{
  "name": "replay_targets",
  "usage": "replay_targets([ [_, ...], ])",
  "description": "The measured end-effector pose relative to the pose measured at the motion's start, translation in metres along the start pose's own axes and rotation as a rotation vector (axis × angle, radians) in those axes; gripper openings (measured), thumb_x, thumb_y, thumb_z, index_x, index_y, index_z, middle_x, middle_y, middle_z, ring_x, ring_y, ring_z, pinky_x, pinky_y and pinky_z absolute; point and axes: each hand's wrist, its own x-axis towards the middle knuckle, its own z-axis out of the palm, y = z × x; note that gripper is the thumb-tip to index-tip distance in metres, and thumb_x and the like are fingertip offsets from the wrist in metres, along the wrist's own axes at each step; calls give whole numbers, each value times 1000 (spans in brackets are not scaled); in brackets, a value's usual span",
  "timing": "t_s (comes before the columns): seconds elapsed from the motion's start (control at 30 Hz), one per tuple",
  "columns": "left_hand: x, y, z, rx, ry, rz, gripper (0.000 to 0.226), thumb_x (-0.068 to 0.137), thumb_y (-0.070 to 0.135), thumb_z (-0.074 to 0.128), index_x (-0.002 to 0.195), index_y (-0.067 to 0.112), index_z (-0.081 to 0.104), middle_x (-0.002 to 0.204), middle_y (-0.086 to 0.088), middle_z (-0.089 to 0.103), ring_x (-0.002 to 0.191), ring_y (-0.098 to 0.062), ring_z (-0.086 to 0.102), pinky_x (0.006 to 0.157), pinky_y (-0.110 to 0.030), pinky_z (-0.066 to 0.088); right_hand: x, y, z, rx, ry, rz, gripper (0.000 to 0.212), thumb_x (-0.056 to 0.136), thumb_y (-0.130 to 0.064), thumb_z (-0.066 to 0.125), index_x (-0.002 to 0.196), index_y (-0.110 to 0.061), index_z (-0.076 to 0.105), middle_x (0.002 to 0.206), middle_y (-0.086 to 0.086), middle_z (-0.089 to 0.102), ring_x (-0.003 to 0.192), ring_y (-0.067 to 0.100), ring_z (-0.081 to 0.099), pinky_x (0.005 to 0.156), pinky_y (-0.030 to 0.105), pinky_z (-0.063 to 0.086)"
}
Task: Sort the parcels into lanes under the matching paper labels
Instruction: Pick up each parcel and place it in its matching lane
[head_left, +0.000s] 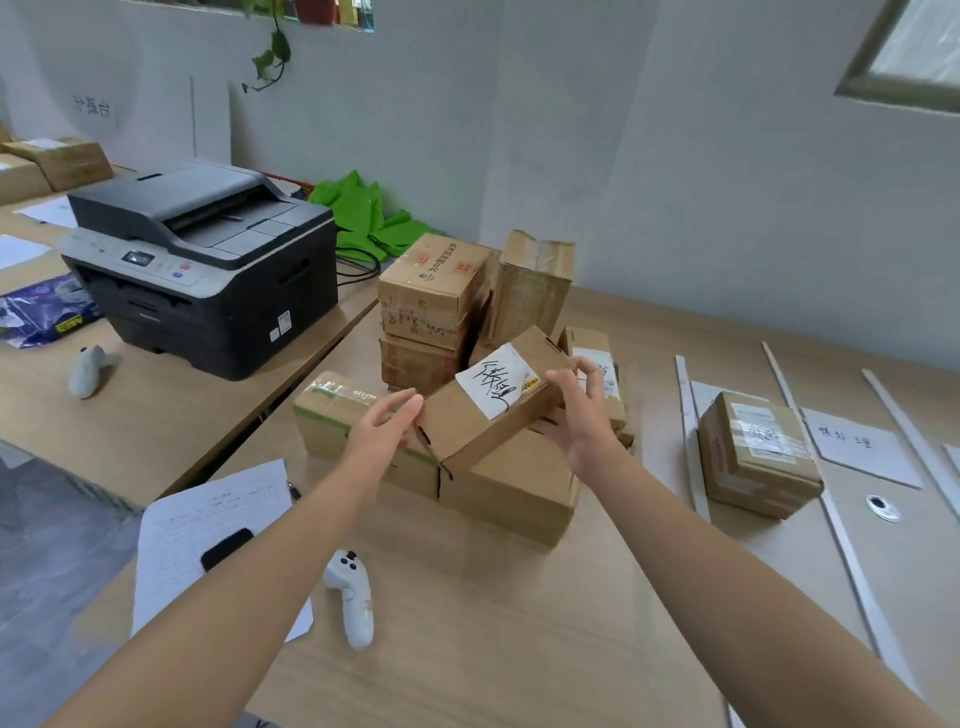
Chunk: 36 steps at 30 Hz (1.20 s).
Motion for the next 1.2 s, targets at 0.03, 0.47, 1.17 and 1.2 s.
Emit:
replay_targets([
  [0.03, -2, 4, 4, 61, -81, -4, 21, 90, 41, 68, 111, 39, 71, 114, 5, 70, 109, -19, 63, 92, -30, 51, -1, -3, -9, 18, -9, -8, 33, 87, -20, 65, 113, -36, 53, 97, 8, 64, 89, 30, 66, 74, 43, 60],
  [0.47, -43, -3, 118, -74, -496, -65, 44, 73, 54, 75, 103, 22, 78, 110, -14, 74, 102, -33, 63, 94, -46, 42, -40, -37, -93, 13, 23, -56, 36, 93, -23, 53, 128, -26, 62, 84, 1, 59, 67, 15, 53, 61, 30, 46],
  [1.17, -197, -41, 327, 76, -667, -176, 54, 85, 18, 76, 131, 34, 52, 107, -10, 75, 95, -31, 73, 82, -37, 59, -166, -53, -342, 141, 237, 15, 46, 93, -26, 69, 132, -11, 50, 118, 13, 67, 104, 26, 69, 77, 36, 57],
  [1.2, -210, -48, 341, 51, -634, -182, 52, 86, 18, 76, 130, 33, 53, 105, -10, 76, 94, -31, 74, 79, -36, 59, -178, -53, -360, 117, 229, 25, 44, 93, -25, 68, 131, -12, 51, 117, 10, 68, 106, 25, 68, 80, 37, 57],
])
